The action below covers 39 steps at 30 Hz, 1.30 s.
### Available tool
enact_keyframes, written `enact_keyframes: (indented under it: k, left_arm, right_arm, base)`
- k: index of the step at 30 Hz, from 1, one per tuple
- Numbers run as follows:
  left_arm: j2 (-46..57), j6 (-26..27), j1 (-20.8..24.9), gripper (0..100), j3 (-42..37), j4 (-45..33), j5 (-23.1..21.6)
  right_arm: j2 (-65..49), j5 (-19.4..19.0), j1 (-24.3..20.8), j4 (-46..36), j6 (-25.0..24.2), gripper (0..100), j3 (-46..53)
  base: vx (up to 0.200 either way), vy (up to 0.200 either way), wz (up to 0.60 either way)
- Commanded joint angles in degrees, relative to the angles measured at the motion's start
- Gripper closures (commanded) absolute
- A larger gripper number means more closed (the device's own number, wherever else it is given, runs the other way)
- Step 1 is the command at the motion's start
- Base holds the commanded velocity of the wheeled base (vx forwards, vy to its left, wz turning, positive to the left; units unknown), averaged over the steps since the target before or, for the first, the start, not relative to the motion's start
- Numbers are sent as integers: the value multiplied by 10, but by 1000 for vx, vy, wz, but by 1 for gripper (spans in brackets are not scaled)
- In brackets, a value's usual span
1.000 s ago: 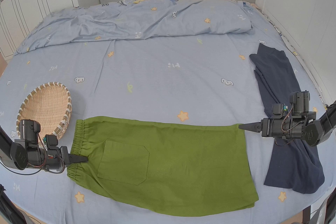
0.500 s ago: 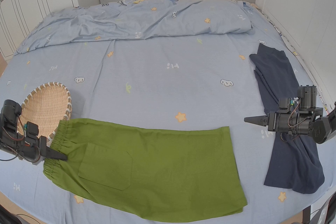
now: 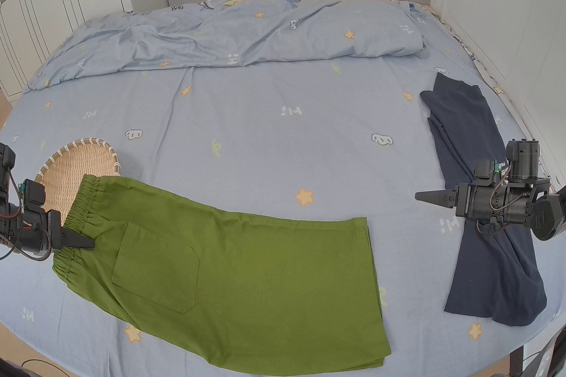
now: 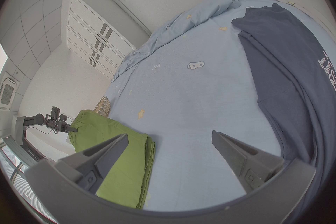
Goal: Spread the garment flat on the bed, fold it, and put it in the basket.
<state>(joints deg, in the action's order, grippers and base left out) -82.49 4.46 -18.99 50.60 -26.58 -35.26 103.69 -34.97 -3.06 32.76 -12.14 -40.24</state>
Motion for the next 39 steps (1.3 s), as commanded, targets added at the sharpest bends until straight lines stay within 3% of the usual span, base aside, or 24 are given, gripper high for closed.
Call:
enact_keyframes:
  k: [1, 4, 5, 10, 11, 13, 16, 17, 20, 29, 39]
  left_arm:
    - [47, -10, 84, 100, 8, -2, 58]
    - [51, -24, 121, 100, 18, -5, 78]
    - [57, -51, 169, 100, 40, -15, 105]
    - [60, -84, 267, 100, 110, -29, 128]
    - [60, -84, 267, 100, 110, -29, 128]
    - [57, -114, 345, 100, 160, -45, 139]
    - [45, -121, 392, 100, 180, -51, 167]
    - [27, -121, 429, 100, 186, -44, 200]
    - [2, -127, 477, 100, 187, -38, 243]
    - [-52, -175, 575, 100, 180, 12, 264]
    - [-82, -196, 639, 100, 172, 48, 302]
  right_arm:
    - [-2, 0, 0, 1, 0, 0, -1]
    - [-1, 0, 0, 1, 0, 0, 0]
    - [0, 0, 1, 1, 0, 0, -1]
    - [4, 1, -1, 1, 1, 0, -1]
    - [4, 1, -1, 1, 1, 0, -1]
    - [5, 2, 0, 2, 1, 0, -1]
    - [4, 3, 2, 2, 1, 0, -2]
    - [4, 4, 2, 2, 1, 0, -3]
    - [4, 5, 4, 2, 2, 0, -2]
    - [5, 5, 5, 2, 2, 0, -3]
    - [5, 14, 4, 2, 2, 0, -3]
  base:
    - [0, 0, 0]
    - [0, 0, 0]
    - [0, 0, 0]
    - [0, 0, 0]
    - [0, 0, 0]
    - [0, 0, 0]
    - [0, 0, 0]
    - [0, 0, 0]
    - [0, 0, 0]
    - [0, 0, 0]
    - [0, 0, 0]
